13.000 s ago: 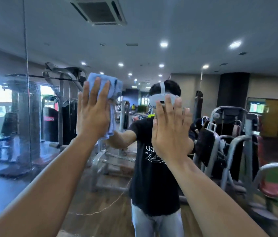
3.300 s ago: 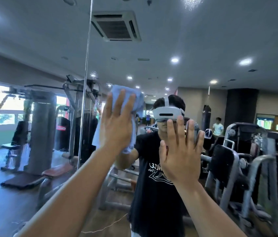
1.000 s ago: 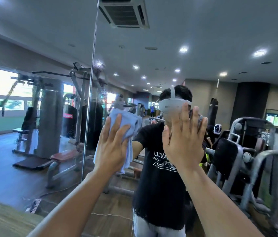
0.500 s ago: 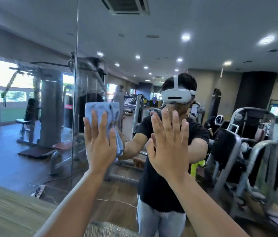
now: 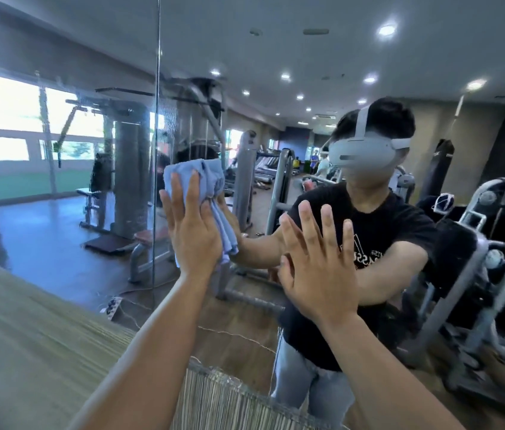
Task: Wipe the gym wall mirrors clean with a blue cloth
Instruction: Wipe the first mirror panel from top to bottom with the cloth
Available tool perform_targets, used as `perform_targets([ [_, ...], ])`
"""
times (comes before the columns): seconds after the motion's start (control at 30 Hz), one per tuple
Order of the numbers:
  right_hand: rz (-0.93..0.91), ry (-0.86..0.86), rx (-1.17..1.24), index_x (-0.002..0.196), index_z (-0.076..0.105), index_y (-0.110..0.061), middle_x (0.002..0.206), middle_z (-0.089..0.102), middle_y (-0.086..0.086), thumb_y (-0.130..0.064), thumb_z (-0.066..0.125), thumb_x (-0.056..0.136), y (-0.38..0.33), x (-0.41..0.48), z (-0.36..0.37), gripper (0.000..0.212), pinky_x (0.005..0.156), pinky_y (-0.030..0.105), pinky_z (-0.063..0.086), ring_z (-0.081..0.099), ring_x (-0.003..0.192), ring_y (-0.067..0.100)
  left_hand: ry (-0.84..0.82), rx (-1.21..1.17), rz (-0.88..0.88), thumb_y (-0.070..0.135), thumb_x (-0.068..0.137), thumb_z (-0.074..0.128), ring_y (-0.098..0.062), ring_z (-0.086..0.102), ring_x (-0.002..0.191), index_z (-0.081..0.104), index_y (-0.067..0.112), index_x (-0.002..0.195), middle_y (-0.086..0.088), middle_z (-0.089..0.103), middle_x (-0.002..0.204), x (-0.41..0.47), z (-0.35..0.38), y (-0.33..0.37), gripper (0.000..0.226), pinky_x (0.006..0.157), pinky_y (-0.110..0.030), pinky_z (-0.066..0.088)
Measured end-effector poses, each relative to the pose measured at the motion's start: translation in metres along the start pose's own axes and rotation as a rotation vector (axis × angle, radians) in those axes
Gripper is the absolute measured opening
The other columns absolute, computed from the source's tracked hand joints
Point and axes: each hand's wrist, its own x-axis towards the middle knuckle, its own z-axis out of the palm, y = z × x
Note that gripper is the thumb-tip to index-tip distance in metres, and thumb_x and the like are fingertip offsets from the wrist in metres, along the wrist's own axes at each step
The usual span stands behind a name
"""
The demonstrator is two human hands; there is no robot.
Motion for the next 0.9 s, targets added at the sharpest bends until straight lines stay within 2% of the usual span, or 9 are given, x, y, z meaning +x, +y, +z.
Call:
perform_targets([
  [0.13,0.002,0.034,0.026,0.162,0.028,-0.02,0.169,0.021,0.013,-0.035,0.039,0.101,-0.002,0.0,0.002,0.064,0.125,0.061,0.012,0.019,0.155,0.041,0.107,-0.068,-0.233,0.02,0.106,0.043,-0.029,0.022,0.151,0.041,0.026,0.152,-0.002,0.026,0.165,-0.011,-0.001,-0.02,0.047,0.123,-0.047,0.024],
  [0.37,0.017,0.062,0.002,0.162,0.029,-0.02,0.169,0.022,0.013,-0.033,0.038,0.101,-0.005,0.002,0.005,0.063,0.126,0.06,0.005,0.021,0.154,0.041,0.1,-0.157,-0.645,0.018,0.109,0.038,-0.029,0.015,0.153,0.029,0.024,0.158,-0.005,0.015,0.168,-0.085,-0.016,-0.062,0.05,0.124,-0.045,0.018],
  [0.53,0.017,0.067,0.001,0.162,0.028,-0.019,0.169,0.019,0.014,-0.033,0.035,0.102,-0.004,0.001,0.005,0.063,0.126,0.061,0.008,0.019,0.154,0.042,0.112,-0.199,-0.856,0.018,0.109,0.033,-0.036,0.021,0.151,0.022,0.032,0.159,-0.004,0.013,0.168,-0.054,-0.012,-0.04,0.053,0.119,-0.057,0.025],
  [0.63,0.019,0.078,0.008,0.162,0.029,-0.018,0.169,0.02,0.014,-0.034,0.036,0.101,-0.004,0.001,0.006,0.063,0.125,0.062,0.012,0.02,0.154,0.042,0.111,-0.301,-0.797,0.018,0.108,0.031,-0.035,0.012,0.154,0.016,0.034,0.159,-0.004,0.007,0.169,-0.022,-0.01,-0.019,0.056,0.122,-0.055,0.023],
  [0.7,0.011,0.077,-0.005,0.162,0.028,-0.017,0.169,0.02,0.015,-0.035,0.035,0.101,-0.004,0.0,0.008,0.064,0.124,0.063,0.014,0.02,0.154,0.043,0.079,-0.288,-0.698,0.018,0.11,0.031,-0.031,0.006,0.155,0.015,0.028,0.161,-0.005,0.005,0.169,0.0,-0.013,0.005,0.054,0.124,-0.05,0.017],
  [0.77,0.003,0.07,-0.007,0.163,0.027,-0.017,0.169,0.018,0.015,-0.036,0.033,0.101,-0.003,-0.001,0.009,0.065,0.124,0.063,0.013,0.018,0.155,0.042,0.065,-0.252,-0.601,0.022,0.11,0.032,-0.03,0.006,0.155,0.014,0.028,0.161,-0.004,0.005,0.169,0.012,-0.016,0.02,0.054,0.124,-0.05,0.018],
  [0.9,0.014,0.079,0.01,0.162,0.028,-0.019,0.169,0.021,0.014,-0.034,0.035,0.101,-0.003,-0.001,0.006,0.063,0.124,0.062,0.015,0.019,0.155,0.041,0.06,-0.181,-0.488,0.03,0.109,0.037,-0.026,0.004,0.156,0.015,0.028,0.161,-0.002,0.005,0.169,-0.013,-0.009,-0.001,0.056,0.125,-0.047,0.013],
])
